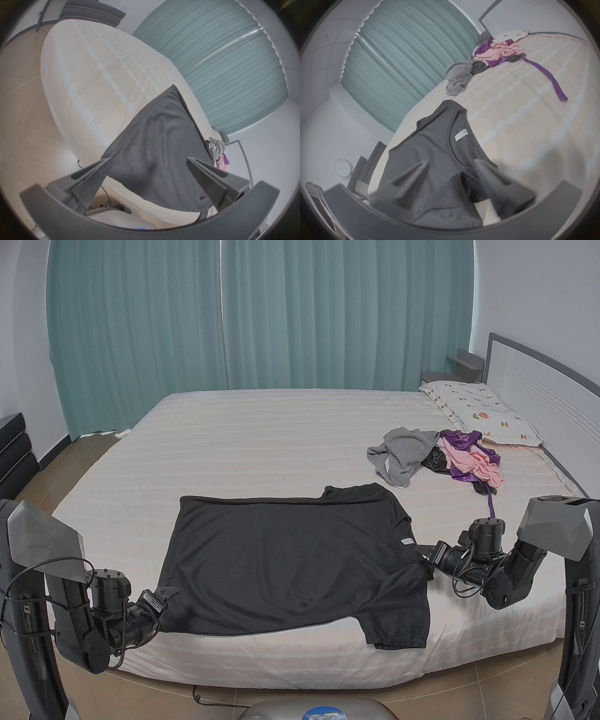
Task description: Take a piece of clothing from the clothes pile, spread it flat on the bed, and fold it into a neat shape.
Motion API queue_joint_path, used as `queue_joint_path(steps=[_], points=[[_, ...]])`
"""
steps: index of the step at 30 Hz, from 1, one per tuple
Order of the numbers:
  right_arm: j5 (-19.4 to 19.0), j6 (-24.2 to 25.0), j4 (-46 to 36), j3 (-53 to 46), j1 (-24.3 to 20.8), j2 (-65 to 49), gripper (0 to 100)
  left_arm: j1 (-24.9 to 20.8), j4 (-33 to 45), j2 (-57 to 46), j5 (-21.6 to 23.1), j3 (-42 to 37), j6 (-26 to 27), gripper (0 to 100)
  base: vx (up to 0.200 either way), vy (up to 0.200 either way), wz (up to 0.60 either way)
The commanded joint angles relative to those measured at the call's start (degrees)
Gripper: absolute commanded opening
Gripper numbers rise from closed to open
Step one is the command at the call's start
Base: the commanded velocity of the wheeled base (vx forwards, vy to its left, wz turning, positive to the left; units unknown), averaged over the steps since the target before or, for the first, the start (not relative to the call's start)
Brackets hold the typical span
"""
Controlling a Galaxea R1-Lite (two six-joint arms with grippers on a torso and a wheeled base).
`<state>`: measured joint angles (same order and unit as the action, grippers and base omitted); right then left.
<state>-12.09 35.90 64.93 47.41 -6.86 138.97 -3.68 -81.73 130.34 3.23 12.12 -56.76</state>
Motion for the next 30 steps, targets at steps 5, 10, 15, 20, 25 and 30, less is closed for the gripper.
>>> queue_joint_path(steps=[5, 10, 15, 20, 25, 30], points=[[-1.6, 0.0, -0.2, -3.7, 2.0, -4.5, 100, 0.0, 0.0, 0.0, 0.0, 0.0, 0.0, 100, 0.0, 0.0, 0.0], [-10.1, -2.8, 0.6, -15.0, 2.5, -9.5, 100, 0.0, 0.0, 0.0, 0.0, 0.0, 0.0, 100, 0.0, 0.0, 0.0], [-14.0, -9.9, 4.5, -25.7, 1.9, -9.2, 100, 0.0, 0.0, 0.0, 0.0, -0.1, 0.0, 100, 0.0, 0.0, 0.0], [-17.4, -9.8, 7.7, -29.3, 1.2, -7.4, 100, 0.1, 0.0, -0.1, 0.0, -0.1, -0.1, 100, 0.0, 0.0, 0.0], [-17.7, -10.1, 11.1, -30.4, 1.1, -5.3, 100, 0.1, 0.0, 0.0, 0.0, 0.0, 0.0, 100, 0.0, 0.0, 0.0], [-17.7, -10.1, 12.2, -29.5, 1.2, -4.0, 100, 0.0, 0.0, 0.0, 0.0, 0.0, 0.0, 100, 0.0, 0.0, 0.0]])
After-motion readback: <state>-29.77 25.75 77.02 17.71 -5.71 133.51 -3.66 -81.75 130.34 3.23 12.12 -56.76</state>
